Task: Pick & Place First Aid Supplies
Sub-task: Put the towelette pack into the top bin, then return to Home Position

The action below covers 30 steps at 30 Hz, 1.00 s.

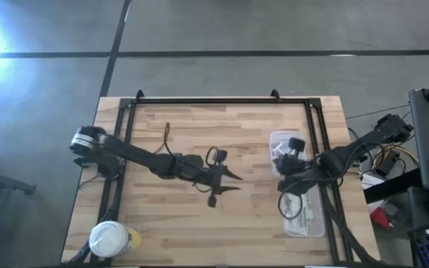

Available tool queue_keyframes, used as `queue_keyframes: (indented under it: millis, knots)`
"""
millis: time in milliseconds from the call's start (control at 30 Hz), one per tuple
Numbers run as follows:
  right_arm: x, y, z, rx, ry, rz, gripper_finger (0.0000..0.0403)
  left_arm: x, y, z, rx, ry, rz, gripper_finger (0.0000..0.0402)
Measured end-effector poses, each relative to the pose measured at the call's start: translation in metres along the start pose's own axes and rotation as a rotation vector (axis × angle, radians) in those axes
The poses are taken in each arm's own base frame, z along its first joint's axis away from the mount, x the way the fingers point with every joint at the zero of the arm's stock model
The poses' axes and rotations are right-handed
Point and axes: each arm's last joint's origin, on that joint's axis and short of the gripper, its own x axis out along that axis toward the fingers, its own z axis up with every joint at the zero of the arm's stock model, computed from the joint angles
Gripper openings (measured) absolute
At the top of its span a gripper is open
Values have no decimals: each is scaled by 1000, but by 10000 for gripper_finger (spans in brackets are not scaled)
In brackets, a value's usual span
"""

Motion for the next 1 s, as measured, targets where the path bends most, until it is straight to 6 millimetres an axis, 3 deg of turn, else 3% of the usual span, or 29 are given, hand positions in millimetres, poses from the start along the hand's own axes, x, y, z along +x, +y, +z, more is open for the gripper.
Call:
queue_keyframes:
  millis: [233, 367, 567, 700, 1000]
  knots:
    - [15, -28, -20, 228, 60, -129, 8, -51, 13, 28, 3, 111, -6, 139]
    - [31, -38, -36, 342, 131, -181, 8, -87, 13, 26, -24, 87, -4, 131]
    - [46, -45, -46, 446, 237, -168, 15, -142, 8, 4, -134, 17, 7, 119]
    - [49, -50, -46, 485, 271, -158, 46, -173, 5, -13, -194, -40, 11, 105]
    - [48, -64, -45, 512, 248, -201, 124, -215, -5, -49, -237, -114, -28, 20]
